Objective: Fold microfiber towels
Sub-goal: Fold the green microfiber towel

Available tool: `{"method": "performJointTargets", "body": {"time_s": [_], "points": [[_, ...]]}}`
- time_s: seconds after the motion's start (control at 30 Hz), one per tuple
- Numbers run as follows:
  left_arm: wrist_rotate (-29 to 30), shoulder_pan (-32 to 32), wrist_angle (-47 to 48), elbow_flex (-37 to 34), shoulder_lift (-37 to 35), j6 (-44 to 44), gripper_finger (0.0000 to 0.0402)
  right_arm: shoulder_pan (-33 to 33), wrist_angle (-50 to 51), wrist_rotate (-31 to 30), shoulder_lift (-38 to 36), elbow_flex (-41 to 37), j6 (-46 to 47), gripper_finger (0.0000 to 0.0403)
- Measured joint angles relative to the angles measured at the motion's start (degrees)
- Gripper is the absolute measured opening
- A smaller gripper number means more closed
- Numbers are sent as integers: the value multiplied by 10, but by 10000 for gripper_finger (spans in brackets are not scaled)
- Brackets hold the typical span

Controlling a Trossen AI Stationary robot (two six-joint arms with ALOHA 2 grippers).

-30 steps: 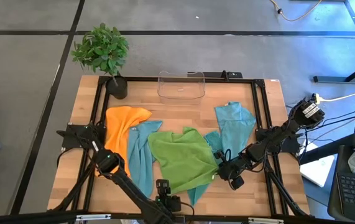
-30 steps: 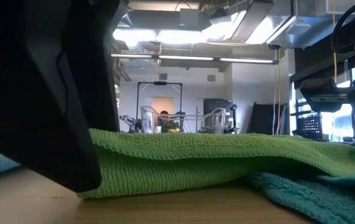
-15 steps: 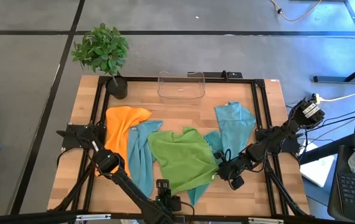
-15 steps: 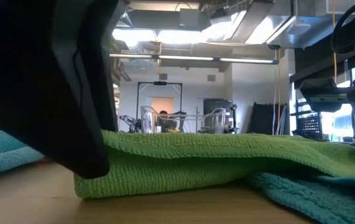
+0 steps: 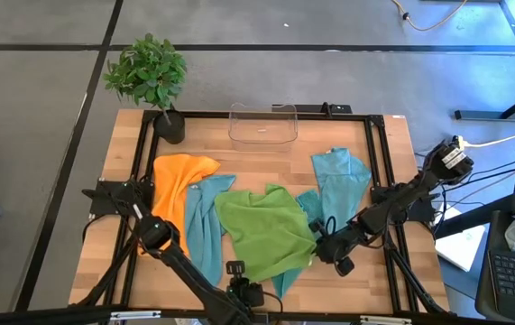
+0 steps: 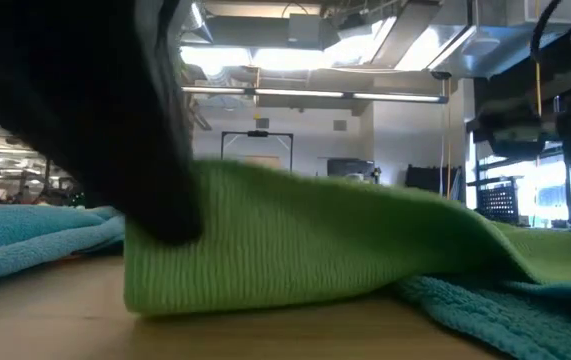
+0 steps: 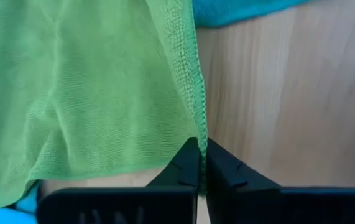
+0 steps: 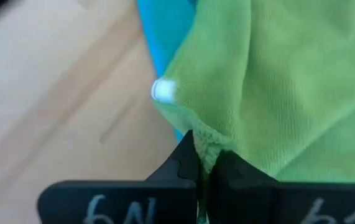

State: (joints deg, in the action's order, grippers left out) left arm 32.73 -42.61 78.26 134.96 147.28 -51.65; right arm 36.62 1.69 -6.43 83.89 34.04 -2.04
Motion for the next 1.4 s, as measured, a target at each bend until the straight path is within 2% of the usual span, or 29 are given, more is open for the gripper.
{"method": "performJointTargets", "body": {"time_s": [0.33,0.5,0.6,0.7,0.73,0.83,0.9,1.2,1.3,1.4], "points": [[24,-11,3,0,-53,-7,0,39,71,4,-65,38,-2,6],[47,-24,9,1,-88,-4,0,58,113,-42,-113,66,-18,6],[83,-36,39,1,-104,-3,0,65,129,-124,-141,72,-42,6],[130,-48,122,1,-126,-9,0,65,133,-283,-170,73,-78,6],[148,-49,122,-2,-133,-1,0,63,130,-338,-178,73,-90,6],[238,-48,121,-12,-158,70,0,53,90,-474,-196,73,-161,6],[285,-42,117,-11,-175,84,0,47,44,-517,-209,73,-209,6],[449,-13,117,-11,-235,250,0,5,-230,-530,-247,73,-501,6],[458,7,118,-11,-255,295,0,-18,-286,-519,-261,73,-555,6],[456,26,118,-11,-273,326,0,-36,-290,-516,-276,73,-578,6]]}}
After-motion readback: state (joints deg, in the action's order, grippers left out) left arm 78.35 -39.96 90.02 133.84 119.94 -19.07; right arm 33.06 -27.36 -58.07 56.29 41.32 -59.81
